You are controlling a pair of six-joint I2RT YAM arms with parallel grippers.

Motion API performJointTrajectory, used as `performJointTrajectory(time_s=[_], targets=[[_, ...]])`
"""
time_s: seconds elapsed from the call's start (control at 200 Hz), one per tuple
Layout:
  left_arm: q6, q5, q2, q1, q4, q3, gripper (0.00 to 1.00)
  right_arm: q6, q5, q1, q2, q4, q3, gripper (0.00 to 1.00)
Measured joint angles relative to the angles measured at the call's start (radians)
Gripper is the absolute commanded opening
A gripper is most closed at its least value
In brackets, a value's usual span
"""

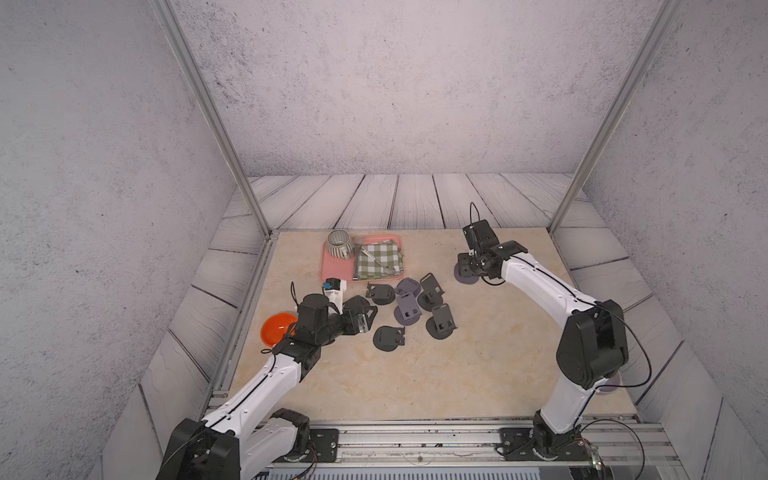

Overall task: Open the phone stand
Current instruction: Place the phone stand at the center of the board.

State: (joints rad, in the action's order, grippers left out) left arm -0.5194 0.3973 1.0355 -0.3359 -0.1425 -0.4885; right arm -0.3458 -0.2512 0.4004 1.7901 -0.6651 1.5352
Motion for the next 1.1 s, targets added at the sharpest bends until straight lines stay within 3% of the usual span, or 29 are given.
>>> performJointTrajectory(time_s=[0.741,0.991,1.071,1.101], targets=[[-0.001,0.014,0.025,0.000,-0.011,0.003,0.98,-0.040,0.042,-0.037,0.148,-0.037,0.025,0.56],[-0.002,0.011,0.025,-0.001,0.005,0.017,0.98,-0.043,0.064,-0.037,0.193,-0.039,0.027,0.61],[-0.003,0.011,0.026,-0.001,0.008,0.021,0.98,-0.043,0.071,-0.037,0.200,-0.040,0.035,0.65],[-0.003,0.011,0.026,-0.001,0.008,0.021,0.98,-0.043,0.075,-0.038,0.200,-0.040,0.037,0.71]])
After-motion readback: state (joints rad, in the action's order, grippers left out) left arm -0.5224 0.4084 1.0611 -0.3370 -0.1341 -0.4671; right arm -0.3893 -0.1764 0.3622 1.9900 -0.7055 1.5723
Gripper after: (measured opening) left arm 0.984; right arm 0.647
